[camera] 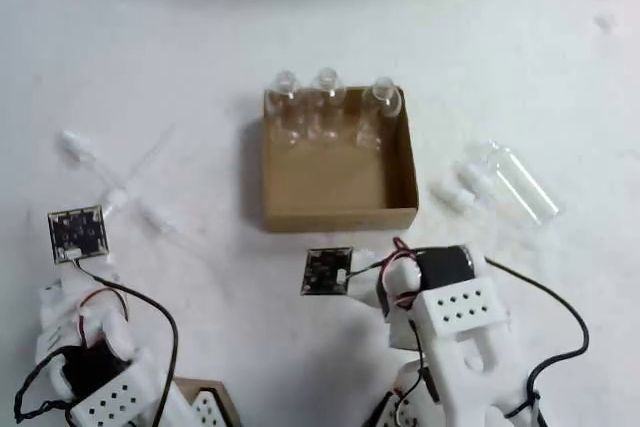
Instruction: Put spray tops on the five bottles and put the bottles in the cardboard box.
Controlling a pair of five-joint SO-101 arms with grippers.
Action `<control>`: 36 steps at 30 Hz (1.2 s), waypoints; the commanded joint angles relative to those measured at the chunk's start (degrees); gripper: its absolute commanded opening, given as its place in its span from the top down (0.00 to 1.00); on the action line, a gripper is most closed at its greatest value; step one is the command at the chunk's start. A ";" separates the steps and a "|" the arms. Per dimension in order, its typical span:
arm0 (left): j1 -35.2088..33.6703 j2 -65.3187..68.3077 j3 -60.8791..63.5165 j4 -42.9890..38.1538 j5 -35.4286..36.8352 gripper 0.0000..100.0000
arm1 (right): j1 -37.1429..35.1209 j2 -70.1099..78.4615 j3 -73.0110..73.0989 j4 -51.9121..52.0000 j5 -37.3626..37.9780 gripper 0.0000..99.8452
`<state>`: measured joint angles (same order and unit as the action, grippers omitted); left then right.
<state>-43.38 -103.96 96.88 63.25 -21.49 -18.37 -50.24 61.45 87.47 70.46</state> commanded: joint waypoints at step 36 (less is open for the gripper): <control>0.57 -0.57 -0.18 0.09 -0.18 0.97 | -0.31 -2.42 12.04 -11.82 -2.37 0.76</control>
<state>-43.38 -103.96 96.88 63.25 -21.49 -18.90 -52.79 73.32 75.69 68.44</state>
